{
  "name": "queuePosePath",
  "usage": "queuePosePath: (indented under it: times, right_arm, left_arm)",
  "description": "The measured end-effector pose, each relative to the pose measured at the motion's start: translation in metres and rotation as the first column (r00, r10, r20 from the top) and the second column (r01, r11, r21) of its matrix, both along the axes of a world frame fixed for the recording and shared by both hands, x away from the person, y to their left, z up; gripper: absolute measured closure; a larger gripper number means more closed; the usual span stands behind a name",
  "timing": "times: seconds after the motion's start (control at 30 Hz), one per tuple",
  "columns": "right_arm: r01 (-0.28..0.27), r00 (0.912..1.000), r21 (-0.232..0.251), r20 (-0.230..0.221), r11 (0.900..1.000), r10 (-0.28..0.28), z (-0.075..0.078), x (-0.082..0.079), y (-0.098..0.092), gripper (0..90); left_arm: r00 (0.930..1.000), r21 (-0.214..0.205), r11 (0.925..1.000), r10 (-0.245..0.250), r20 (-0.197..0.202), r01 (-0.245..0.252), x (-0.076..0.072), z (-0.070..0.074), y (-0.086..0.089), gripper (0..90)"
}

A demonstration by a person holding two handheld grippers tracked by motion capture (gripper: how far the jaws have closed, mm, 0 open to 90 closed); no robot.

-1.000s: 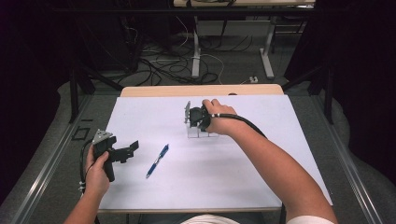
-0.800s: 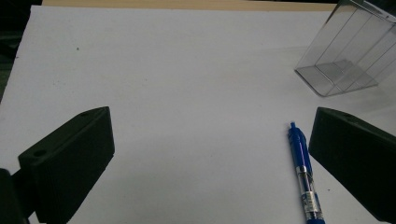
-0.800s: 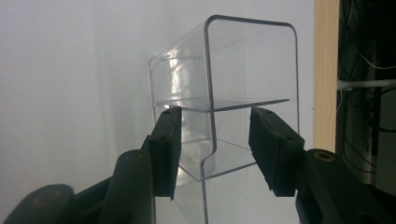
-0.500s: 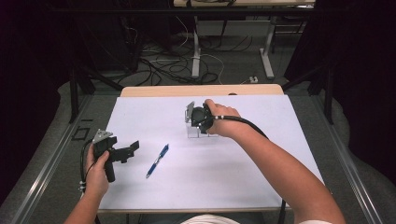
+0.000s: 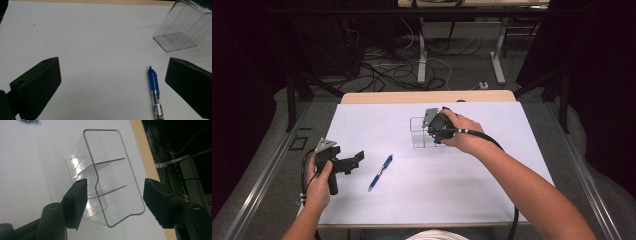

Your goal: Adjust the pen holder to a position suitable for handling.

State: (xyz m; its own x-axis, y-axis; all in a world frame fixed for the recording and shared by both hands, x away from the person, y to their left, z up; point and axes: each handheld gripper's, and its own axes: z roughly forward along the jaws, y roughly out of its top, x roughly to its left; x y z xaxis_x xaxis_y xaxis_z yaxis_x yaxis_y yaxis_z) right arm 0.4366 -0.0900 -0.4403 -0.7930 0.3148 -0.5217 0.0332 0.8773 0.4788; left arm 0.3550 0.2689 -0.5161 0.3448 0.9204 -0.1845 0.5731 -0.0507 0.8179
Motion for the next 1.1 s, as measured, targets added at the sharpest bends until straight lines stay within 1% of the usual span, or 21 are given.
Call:
queuePosePath:
  times: [0.03, 0.1, 0.13, 0.17, 0.2, 0.23, 0.27, 0.37, 0.47, 0.53, 0.57, 0.7, 0.73, 0.87, 0.9, 0.93, 0.97, 1.0, 1.03, 1.07, 1.1]
  right_arm:
    - [0.014, 0.9999, 0.024, 0.003, 0.9996, -0.014, 0.001, -0.002, -0.003, 33.5]
    - [0.035, 0.9992, 0.069, 0.019, 0.9970, -0.036, 0.004, -0.003, -0.009, 30.2]
    - [0.061, 0.9979, 0.125, 0.016, 0.9903, -0.063, 0.006, -0.006, -0.016, 28.9]
    - [0.073, 0.9968, 0.154, 0.021, 0.9853, -0.077, 0.007, -0.008, -0.019, 27.2]
    - [0.083, 0.9959, 0.183, 0.020, 0.9796, -0.089, 0.008, -0.009, -0.022, 26.0]
    - [0.083, 0.9959, 0.183, 0.020, 0.9796, -0.089, 0.008, -0.009, -0.022, 26.0]
    - [0.094, 0.9950, 0.212, 0.015, 0.9729, -0.099, 0.008, -0.010, -0.026, 25.8]
    - [0.151, 0.9882, 0.302, -0.024, 0.9412, -0.151, 0.008, -0.014, -0.037, 21.8]
    - [0.193, 0.9811, 0.366, -0.060, 0.9104, -0.184, 0.007, -0.019, -0.048, 19.0]
    - [0.217, 0.9762, 0.412, -0.092, 0.8849, -0.196, 0.005, -0.023, -0.054, 15.5]
    - [0.225, 0.9743, 0.438, -0.098, 0.8705, -0.203, 0.004, -0.025, -0.057, 15.1]
    - [0.272, 0.9622, 0.494, -0.147, 0.8256, -0.229, 0.002, -0.032, -0.071, 13.9]
    - [0.280, 0.9599, 0.507, -0.150, 0.8150, -0.237, 0.001, -0.033, -0.075, 12.8]
    - [0.357, 0.9339, 0.531, -0.209, 0.7682, -0.290, -0.004, -0.037, -0.089, 5.1]
    - [0.374, 0.9276, 0.536, -0.219, 0.7574, -0.302, -0.005, -0.038, -0.092, 3.7]
    - [0.394, 0.9191, 0.540, -0.223, 0.7438, -0.325, -0.007, -0.040, -0.096, 1.9]
    - [0.400, 0.9161, 0.546, -0.221, 0.7362, -0.334, -0.008, -0.041, -0.099, 0.2]
    - [0.422, 0.9062, 0.557, -0.233, 0.7157, -0.353, -0.010, -0.043, -0.103, 0.0]
    - [0.430, 0.9022, 0.557, -0.232, 0.7111, -0.364, -0.011, -0.044, -0.107, 0.0]
    - [0.441, 0.8967, 0.563, -0.240, 0.6992, -0.372, -0.013, -0.047, -0.112, 0.0]
    - [0.447, 0.8931, 0.569, -0.242, 0.6905, -0.379, -0.014, -0.048, -0.114, 0.0]
  left_arm:
    - [1.0000, 0.010, 0.9999, -0.004, -0.003, 0.004, 0.000, 0.000, 0.000, 0.2]
    - [1.0000, 0.008, 1.0000, 0.000, -0.004, 0.000, 0.000, 0.001, -0.002, 0.1]
    - [1.0000, 0.006, 1.0000, 0.002, -0.004, -0.002, 0.000, 0.001, -0.002, 0.2]
    - [1.0000, 0.007, 1.0000, 0.002, -0.006, -0.002, 0.000, 0.001, -0.003, 0.2]
    - [1.0000, 0.007, 1.0000, 0.000, -0.008, 0.000, 0.000, 0.002, -0.003, 0.2]
    - [1.0000, 0.003, 1.0000, 0.001, -0.008, -0.001, 0.001, 0.003, -0.004, 0.2]
    - [0.9999, -0.002, 1.0000, 0.000, -0.010, 0.000, 0.001, 0.003, -0.004, 0.2]
    - [1.0000, -0.009, 1.0000, 0.000, -0.010, 0.000, 0.001, 0.005, -0.004, 0.1]
    - [0.9999, -0.022, 0.9998, -0.002, -0.012, 0.002, 0.000, 0.007, -0.005, 0.2]
    - [0.9999, -0.023, 0.9997, -0.009, -0.009, 0.009, 0.000, 0.009, -0.006, 0.2]
    - [0.9999, -0.026, 0.9996, -0.010, -0.009, 0.009, 0.000, 0.009, -0.006, 0.2]
    - [0.9996, -0.014, 0.9996, -0.026, -0.007, 0.026, 0.000, 0.011, -0.009, 0.2]
    - [0.9995, -0.008, 0.9995, -0.031, -0.006, 0.031, 0.000, 0.011, -0.010, 0.2]
    - [0.9989, 0.002, 0.9989, -0.047, -0.002, 0.047, 0.000, 0.010, -0.013, 0.2]
    - [0.9986, -0.007, 0.9986, -0.052, -0.004, 0.052, -0.001, 0.010, -0.013, 0.2]
    - [0.9984, -0.010, 0.9984, -0.056, 0.003, 0.056, -0.001, 0.010, -0.013, 0.2]
    - [0.9977, -0.008, 0.9977, -0.067, 0.010, 0.067, -0.002, 0.010, -0.013, 0.2]
    - [0.9977, -0.009, 0.9978, -0.066, 0.013, 0.066, -0.002, 0.010, -0.013, 0.2]
    - [0.9979, -0.012, 0.9979, -0.064, 0.012, 0.064, -0.002, 0.010, -0.013, 0.2]
    - [0.9979, -0.012, 0.9979, -0.063, 0.012, 0.063, -0.002, 0.011, -0.013, 0.2]
    - [0.9980, -0.013, 0.9980, -0.061, 0.014, 0.061, -0.002, 0.011, -0.013, 0.2]
